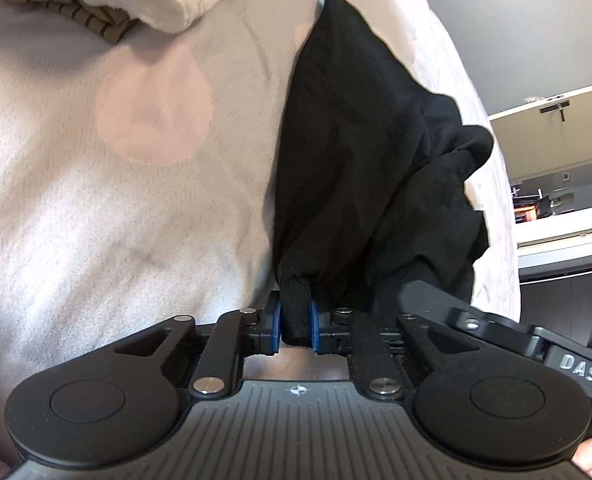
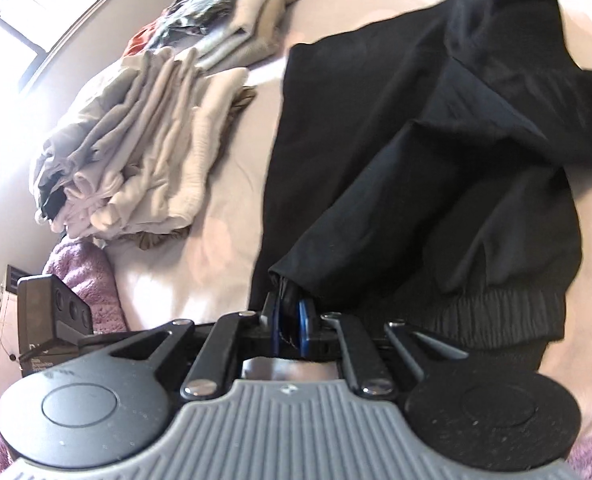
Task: Fold clothes
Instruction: 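Carry the right tool's waistband end onto the left tool's end while the left tool holds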
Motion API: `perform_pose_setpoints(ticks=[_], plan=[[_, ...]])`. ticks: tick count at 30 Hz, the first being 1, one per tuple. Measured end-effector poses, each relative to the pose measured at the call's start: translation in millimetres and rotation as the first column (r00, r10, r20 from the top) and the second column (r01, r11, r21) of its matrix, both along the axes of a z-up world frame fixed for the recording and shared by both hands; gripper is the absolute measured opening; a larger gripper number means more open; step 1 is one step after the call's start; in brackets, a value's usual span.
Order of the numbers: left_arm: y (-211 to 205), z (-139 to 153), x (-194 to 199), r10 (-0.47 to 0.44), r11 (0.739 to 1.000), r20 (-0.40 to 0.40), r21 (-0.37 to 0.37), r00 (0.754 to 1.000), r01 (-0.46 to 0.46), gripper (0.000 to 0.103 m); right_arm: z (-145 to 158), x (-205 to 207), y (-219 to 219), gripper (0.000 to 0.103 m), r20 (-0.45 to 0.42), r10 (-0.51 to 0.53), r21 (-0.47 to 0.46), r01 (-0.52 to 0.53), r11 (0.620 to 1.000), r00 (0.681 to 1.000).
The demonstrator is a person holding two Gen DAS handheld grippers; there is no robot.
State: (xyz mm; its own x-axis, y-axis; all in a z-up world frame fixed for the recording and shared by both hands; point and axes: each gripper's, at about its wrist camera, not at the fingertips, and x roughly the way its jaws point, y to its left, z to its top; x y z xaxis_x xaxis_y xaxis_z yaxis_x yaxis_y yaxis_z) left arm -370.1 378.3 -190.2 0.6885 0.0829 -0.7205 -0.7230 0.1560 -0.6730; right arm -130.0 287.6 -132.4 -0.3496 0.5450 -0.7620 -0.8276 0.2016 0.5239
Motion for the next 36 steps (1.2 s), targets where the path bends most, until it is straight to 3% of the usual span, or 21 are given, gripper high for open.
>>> perform_pose_setpoints(ticks=[8, 12, 16, 20, 26, 31, 36], plan=[[5, 16, -14, 0.086, 0.994, 0.044, 0.056, 0.995, -0.089, 0.031, -18, -11, 19, 0.011, -0.020, 0.017, -0.056, -0.018, 0.998, 1.000], [7, 13, -14, 0.075, 0.996, 0.028, 0.055, 0.997, -0.076, 0.039, -26, -23, 26, 0.011, 0.032, 0.050, -0.055, -0.049, 0.997, 0.998], [7, 11, -23, 0.079, 0.996, 0.025, 0.043, 0.997, -0.080, 0.039, -31, -36, 29, 0.013, 0.096, 0.102, -0.034, -0.099, 0.994, 0.990], [6, 11, -25, 0.065, 0.997, 0.031, 0.040, 0.997, -0.066, 0.042, -24, -46, 22, 0.033, 0.143, 0.157, 0.023, -0.162, 0.987, 0.977], [4, 13, -18, 0.028, 0.999, 0.033, 0.042, 0.999, -0.030, 0.047, -16, -59, 8, 0.040, 0.234, 0.219, 0.069, -0.241, 0.968, 0.947], [2, 9, -16, 0.019, 0.999, 0.017, 0.026, 1.000, -0.020, 0.047, -23, -65, 4, 0.043, 0.250, 0.230, 0.086, -0.258, 0.962, 0.941], [-2, 11, -10, -0.012, 0.999, -0.011, 0.051, 1.000, 0.012, 0.046, -24, -71, -3, 0.057, 0.265, 0.253, 0.095, -0.286, 0.954, 0.930]])
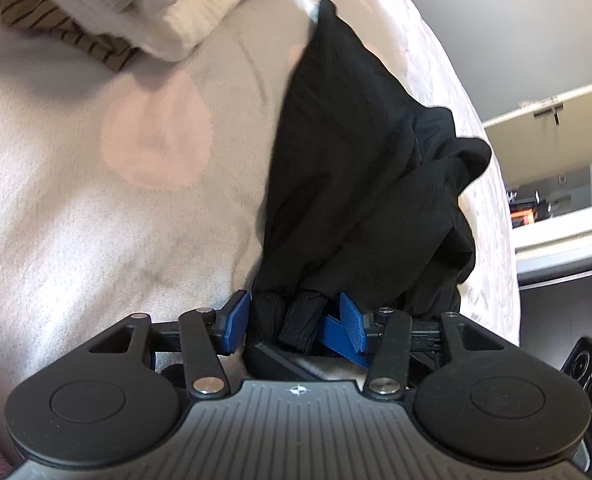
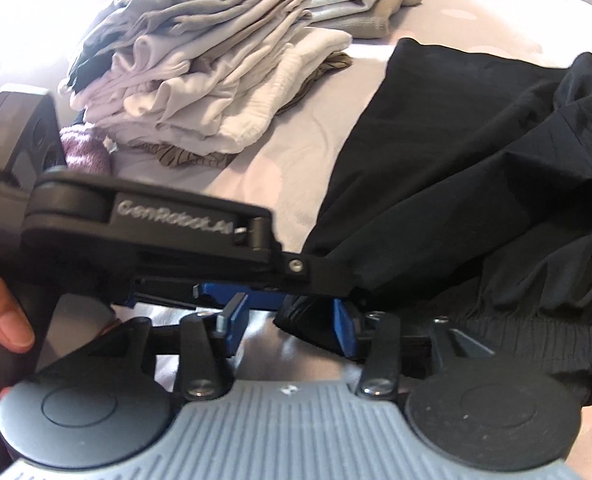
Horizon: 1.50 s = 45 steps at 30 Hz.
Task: Fold clothes
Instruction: 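Carry the right tool's waistband end onto the left tool's end while the left tool holds, then open the right tool and release the waistband beside the left tool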
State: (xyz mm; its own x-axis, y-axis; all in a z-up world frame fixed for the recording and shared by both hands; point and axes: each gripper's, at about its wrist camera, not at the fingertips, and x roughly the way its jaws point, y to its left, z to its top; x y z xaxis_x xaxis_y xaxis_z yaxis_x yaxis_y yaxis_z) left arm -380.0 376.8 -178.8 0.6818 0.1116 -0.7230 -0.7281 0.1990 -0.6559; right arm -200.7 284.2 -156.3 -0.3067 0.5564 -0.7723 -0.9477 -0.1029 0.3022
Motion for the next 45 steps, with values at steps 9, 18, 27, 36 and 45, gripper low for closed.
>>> perform_pose_setpoints(ticks=[9, 18, 27, 36, 45], plan=[[-5, 8, 6, -0.065, 0.996, -0.055, 0.051, 0.996, 0.067, 0.049, -3, 14, 0, 0.059, -0.098, -0.029, -0.015, 0.027, 1.000, 0.995], [-5, 4, 4, -0.050, 0.996, -0.099, 0.074, 0.994, 0.057, 0.031, 0, 22, -1, 0.057, -0.147, -0.058, -0.028, 0.055, 0.998, 0.987], [-5, 3, 5, -0.040, 0.993, -0.143, 0.102, 0.989, 0.055, 0.021, 20, 35, -27, 0.051, -0.057, -0.079, 0.006, 0.080, 0.997, 0.995], [-3, 13, 25, -0.068, 0.989, -0.259, 0.107, 0.964, 0.099, 0.021, 59, 113, -35, 0.043, 0.237, -0.204, 0.057, 0.196, 0.979, 0.950], [4, 21, 44, -0.096, 0.991, -0.363, 0.048, 0.927, 0.122, 0.020, 57, 167, -25, 0.043, 0.590, 0.064, -0.007, -0.074, 0.997, 0.805]])
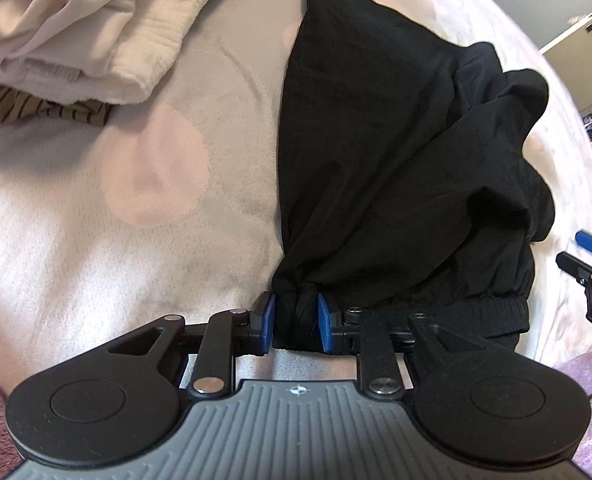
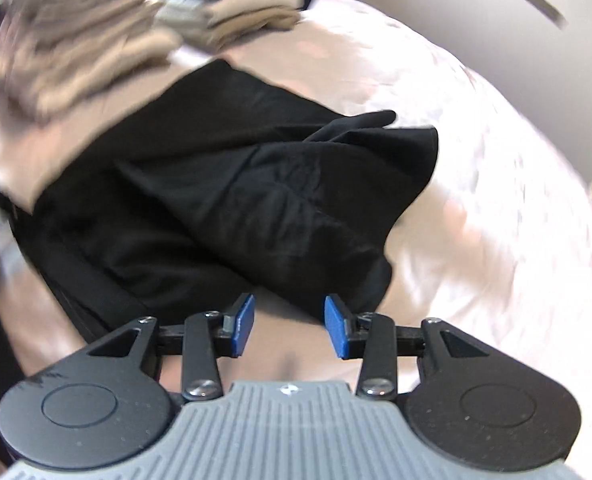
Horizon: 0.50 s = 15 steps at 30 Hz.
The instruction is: Fold clothes
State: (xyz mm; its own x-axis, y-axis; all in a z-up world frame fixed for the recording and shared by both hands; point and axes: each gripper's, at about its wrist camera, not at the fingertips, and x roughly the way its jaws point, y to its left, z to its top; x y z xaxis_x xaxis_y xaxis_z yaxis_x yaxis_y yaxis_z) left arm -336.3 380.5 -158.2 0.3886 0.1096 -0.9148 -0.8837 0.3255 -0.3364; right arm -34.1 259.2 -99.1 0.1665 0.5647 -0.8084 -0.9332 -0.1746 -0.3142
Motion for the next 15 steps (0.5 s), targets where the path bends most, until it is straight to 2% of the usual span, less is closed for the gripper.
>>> perform_pose_setpoints(ticks=[5, 8, 12, 13, 15], plan=[[2, 3, 7, -0.006, 1.000, -0.045, -0.014, 0.999, 0.005, 0.020, -20, 9, 8, 0.044, 0.114, 0.153, -0.067, -0.146, 0.987, 0.982], [5, 3, 9, -0.003, 1.000, -0.060, -0.030, 0.998, 0.001, 0.020, -33, 10, 12, 0.049, 0.152, 0.223, -0.098, -0.210, 0.973, 0.963], [8, 4, 17, -0.016, 0.999, -0.095, -0.040, 0.995, 0.012, 0.020, -54, 11, 17, 0.045, 0.209, 0.265, -0.107, -0.247, 0.963, 0.941], [8, 4, 19, -0.023, 0.999, -0.105, -0.040, 0.994, 0.019, 0.020, -57, 13, 19, 0.042, 0.220, 0.263, -0.106, -0.245, 0.964, 0.939], [8, 5, 23, -0.034, 0.999, -0.120, -0.041, 0.992, 0.029, 0.020, -59, 15, 23, 0.009, 0.245, 0.258, -0.105, -0.239, 0.965, 0.934]])
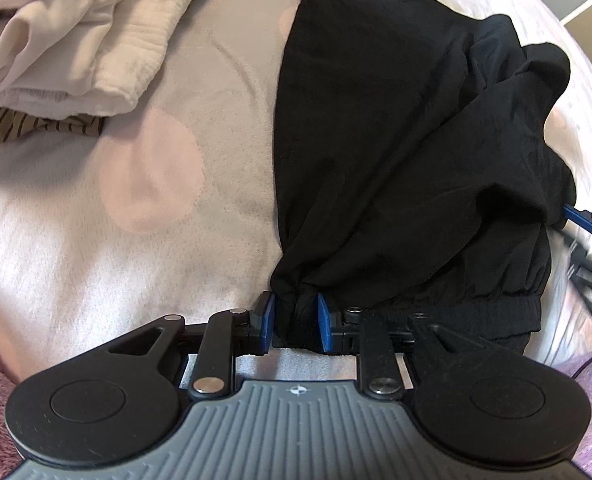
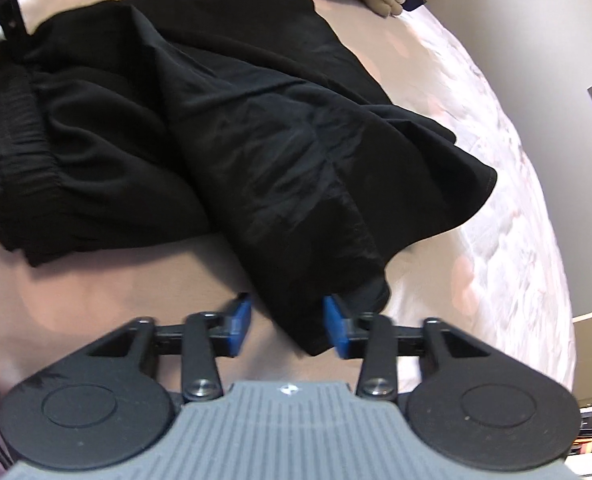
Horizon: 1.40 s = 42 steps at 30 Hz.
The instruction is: Fold clothes
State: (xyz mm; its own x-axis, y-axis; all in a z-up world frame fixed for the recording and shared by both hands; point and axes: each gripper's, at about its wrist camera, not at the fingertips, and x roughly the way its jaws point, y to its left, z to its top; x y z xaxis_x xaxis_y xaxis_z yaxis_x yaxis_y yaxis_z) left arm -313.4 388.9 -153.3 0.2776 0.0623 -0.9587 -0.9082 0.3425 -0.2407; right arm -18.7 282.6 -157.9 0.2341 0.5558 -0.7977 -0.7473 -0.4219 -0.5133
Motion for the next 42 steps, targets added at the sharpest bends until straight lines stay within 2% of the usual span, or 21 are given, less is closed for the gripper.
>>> perform_pose_setpoints(ticks=[3, 9, 15, 19, 23, 32, 37, 39, 42], plan=[[1, 1, 5, -0.023, 1.000, -0.024, 0.003, 0.999, 0.024, 0.020, 15, 5, 5, 0.003, 0.018, 0.005, 0.029, -0.006, 1.000, 1.000], [-4, 6, 21, -0.099, 0.994, -0.097, 0.040, 0.990, 0.104, 0.020, 81, 7, 28, 0.001, 0.071, 0.068, 0.138, -0.078, 0.987, 0.995], [-7, 6, 24, -0.115, 0.991, -0.114, 0.056, 0.987, 0.122, 0.020, 125, -27, 69, 0.000, 0.135, 0.195, 0.229, -0.222, 0.948, 0.971], [-10, 5, 22, -0.112, 0.991, -0.109, 0.054, 0.988, 0.119, 0.020, 134, -64, 100, 0.000, 0.156, 0.284, 0.276, -0.317, 0.907, 0.946], [-11, 3, 21, -0.112, 0.992, -0.105, 0.052, 0.988, 0.118, 0.020, 139, -98, 131, 0.000, 0.133, 0.349, 0.296, -0.373, 0.879, 0.928], [-9, -2, 25, -0.111, 0.992, -0.116, 0.046, 0.987, 0.117, 0.020, 126, -152, 182, 0.000, 0.085, 0.422, 0.270, -0.429, 0.862, 0.902], [-9, -5, 27, -0.106, 0.993, -0.119, 0.047, 0.987, 0.112, 0.020, 118, -154, 197, 0.008, 0.070, 0.379, 0.262, -0.384, 0.885, 0.923], [-9, -6, 28, -0.105, 0.993, -0.120, 0.049, 0.987, 0.112, 0.020, 119, -149, 201, 0.021, 0.051, 0.348, 0.268, -0.348, 0.898, 0.936], [-10, -8, 31, -0.105, 0.992, -0.128, 0.055, 0.986, 0.113, 0.020, 126, -138, 202, 0.025, -0.002, 0.298, 0.289, -0.284, 0.914, 0.955]])
